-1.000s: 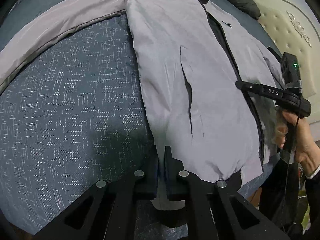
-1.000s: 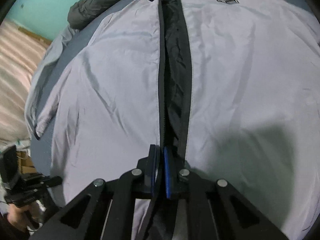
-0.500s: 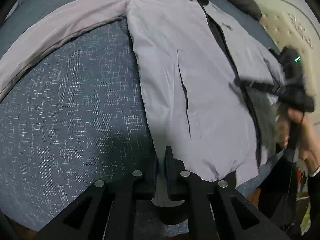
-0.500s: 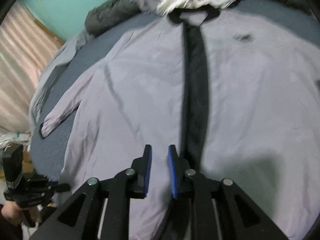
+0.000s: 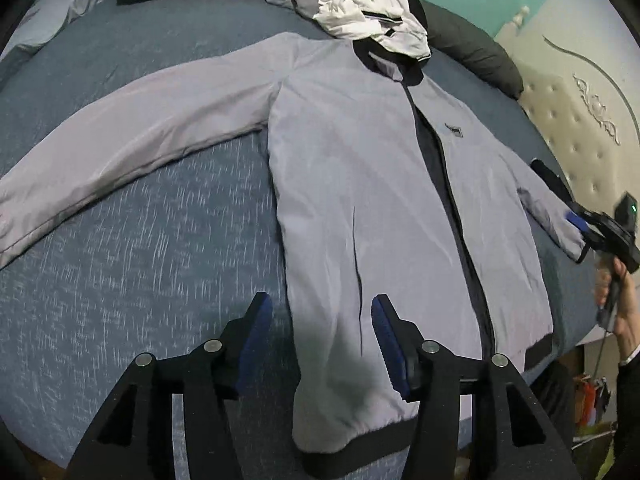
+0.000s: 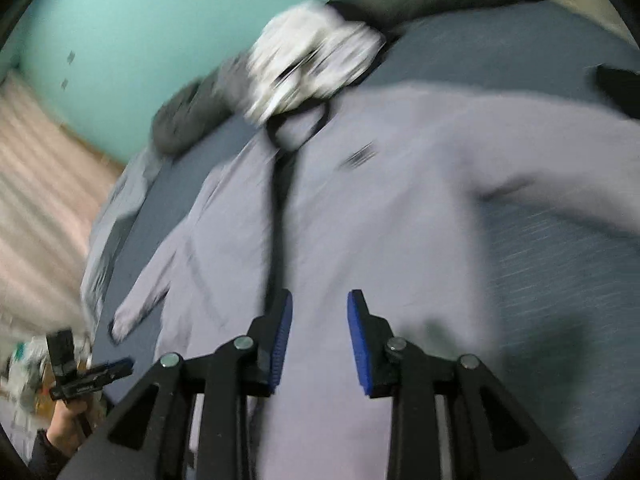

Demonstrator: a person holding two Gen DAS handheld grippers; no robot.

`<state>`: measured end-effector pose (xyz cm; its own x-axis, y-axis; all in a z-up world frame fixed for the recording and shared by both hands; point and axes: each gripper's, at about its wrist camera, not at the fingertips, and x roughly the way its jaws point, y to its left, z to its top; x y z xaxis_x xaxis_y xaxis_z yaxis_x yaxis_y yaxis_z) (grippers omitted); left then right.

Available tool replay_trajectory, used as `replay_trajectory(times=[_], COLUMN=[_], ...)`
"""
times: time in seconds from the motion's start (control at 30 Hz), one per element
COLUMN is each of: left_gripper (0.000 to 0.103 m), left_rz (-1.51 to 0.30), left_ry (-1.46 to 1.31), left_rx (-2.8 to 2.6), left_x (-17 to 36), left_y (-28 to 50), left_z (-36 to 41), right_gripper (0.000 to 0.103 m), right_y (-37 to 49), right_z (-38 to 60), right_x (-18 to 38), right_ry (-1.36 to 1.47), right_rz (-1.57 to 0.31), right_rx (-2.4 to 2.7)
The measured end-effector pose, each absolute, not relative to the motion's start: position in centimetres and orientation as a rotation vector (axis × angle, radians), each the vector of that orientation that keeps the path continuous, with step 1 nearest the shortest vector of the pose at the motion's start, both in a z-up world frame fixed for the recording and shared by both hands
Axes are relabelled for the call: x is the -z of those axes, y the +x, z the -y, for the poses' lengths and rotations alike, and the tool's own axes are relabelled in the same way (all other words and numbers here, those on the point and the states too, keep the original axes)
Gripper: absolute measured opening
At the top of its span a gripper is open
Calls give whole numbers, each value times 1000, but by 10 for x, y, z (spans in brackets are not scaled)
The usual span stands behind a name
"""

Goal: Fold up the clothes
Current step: 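Grasp the sleeve's black cuff with the right tool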

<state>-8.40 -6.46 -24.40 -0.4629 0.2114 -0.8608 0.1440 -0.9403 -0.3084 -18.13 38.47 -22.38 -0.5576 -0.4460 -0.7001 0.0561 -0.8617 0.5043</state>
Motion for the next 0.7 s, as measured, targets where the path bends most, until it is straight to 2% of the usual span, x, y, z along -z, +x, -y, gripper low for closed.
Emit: replay_trajectory(times=[0.03,0.23,0.33,0.53,0.7], left_gripper=[56,57,57,59,60], left_rz=[531,536,539,510,469], left_ry=[-1599,-1587,-1590,-1617,-1623], left_rx=[-2607,-2625,-2632,-2637,-2650], left_x=[243,249,245,244,241], left_y=[-87,-104,-102,-111,-118], left_z=[64,64,64,56,46], right_gripper=[48,51,59,61,61], right_y=[-178,-147,-129,-89,-82], right_z=[-415,-550,-610,-695,-717], right_x=[218,210,218,244,273], right_ry=[1279,1325,1374,1362,1321], right_rz=[657,757,828,1081,1233], right_rx=[2512,2759,2865,2973,2958])
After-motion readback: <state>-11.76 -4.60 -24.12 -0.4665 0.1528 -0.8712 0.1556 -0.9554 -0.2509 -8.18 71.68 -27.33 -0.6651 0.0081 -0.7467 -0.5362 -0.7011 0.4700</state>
